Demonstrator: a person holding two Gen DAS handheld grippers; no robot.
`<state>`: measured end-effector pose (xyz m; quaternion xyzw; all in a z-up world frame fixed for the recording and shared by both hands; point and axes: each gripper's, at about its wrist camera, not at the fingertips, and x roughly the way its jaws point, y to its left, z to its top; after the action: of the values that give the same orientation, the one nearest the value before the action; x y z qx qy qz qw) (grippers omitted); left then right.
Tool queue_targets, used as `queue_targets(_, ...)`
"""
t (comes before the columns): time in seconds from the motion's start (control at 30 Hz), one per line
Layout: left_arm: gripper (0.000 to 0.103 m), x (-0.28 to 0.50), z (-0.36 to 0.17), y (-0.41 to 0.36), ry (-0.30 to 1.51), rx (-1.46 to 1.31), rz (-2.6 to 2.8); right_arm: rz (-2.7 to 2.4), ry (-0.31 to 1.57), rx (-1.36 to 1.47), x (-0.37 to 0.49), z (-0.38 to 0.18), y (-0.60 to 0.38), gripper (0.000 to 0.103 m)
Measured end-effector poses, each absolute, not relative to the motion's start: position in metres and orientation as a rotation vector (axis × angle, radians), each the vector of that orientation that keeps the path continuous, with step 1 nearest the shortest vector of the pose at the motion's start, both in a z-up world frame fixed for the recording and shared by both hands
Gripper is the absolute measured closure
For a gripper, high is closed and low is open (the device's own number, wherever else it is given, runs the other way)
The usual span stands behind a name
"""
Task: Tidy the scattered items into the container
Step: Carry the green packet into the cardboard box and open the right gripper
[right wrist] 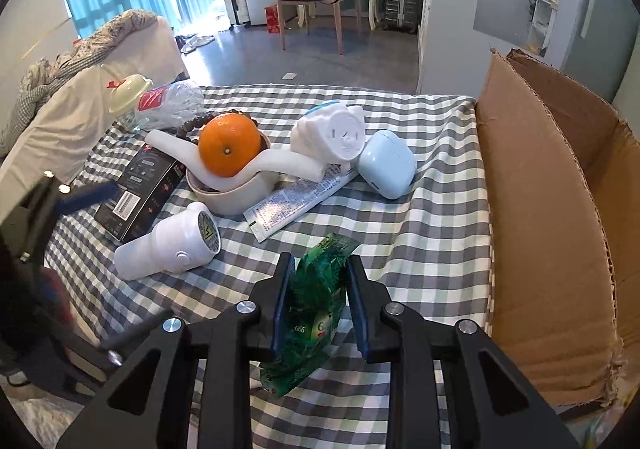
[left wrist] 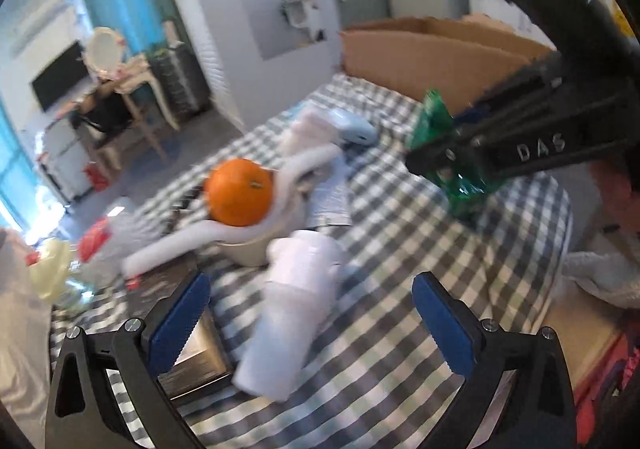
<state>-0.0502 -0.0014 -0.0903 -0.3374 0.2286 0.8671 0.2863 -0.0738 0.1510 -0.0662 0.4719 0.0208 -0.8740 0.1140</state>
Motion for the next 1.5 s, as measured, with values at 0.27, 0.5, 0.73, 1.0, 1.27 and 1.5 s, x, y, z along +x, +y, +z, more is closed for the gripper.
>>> queue_targets(0.27, 0.053, -0.065, -0.104, 0.008, 0.614, -0.982, 2.312, -2.562, 0.065, 1.402, -0.080, -0.068, 0.153, 0.083)
queue_targets(0.5, 0.053, -0.076, -0.100, -0.009, 0.431, -1.054, 2.320, -2.554, 0.075, 1.410, -0.084, -0.070, 0.147, 0.085)
queue_targets(0.73, 0.053, -0.069, -0.081, -0.014, 0.336, -1.057, 2.350, -2.554, 0.082, 1.388, -0.082, -0.062, 0.143, 0.089)
queue_targets(1.0, 0.053, -0.063, -0.038, -0.004, 0.267, -1.026, 2.418, -2.621, 0.093, 1.254, -0.067, -0.024, 0.150, 0.090)
queue_targets(1.27, 0.053, -0.059, 0.040, 0.041, 0.219, -0.757, 2.379, -2.798, 0.037, 1.048, -0.044, 0.041, 0.196, 0.090)
queue_targets(1.5, 0.053, -0.065, 0.075, 0.132, 0.216, -0.623, 2.231, -3.064, -0.019, 0.950, -0.020, 0.078, 0.282, 0.090)
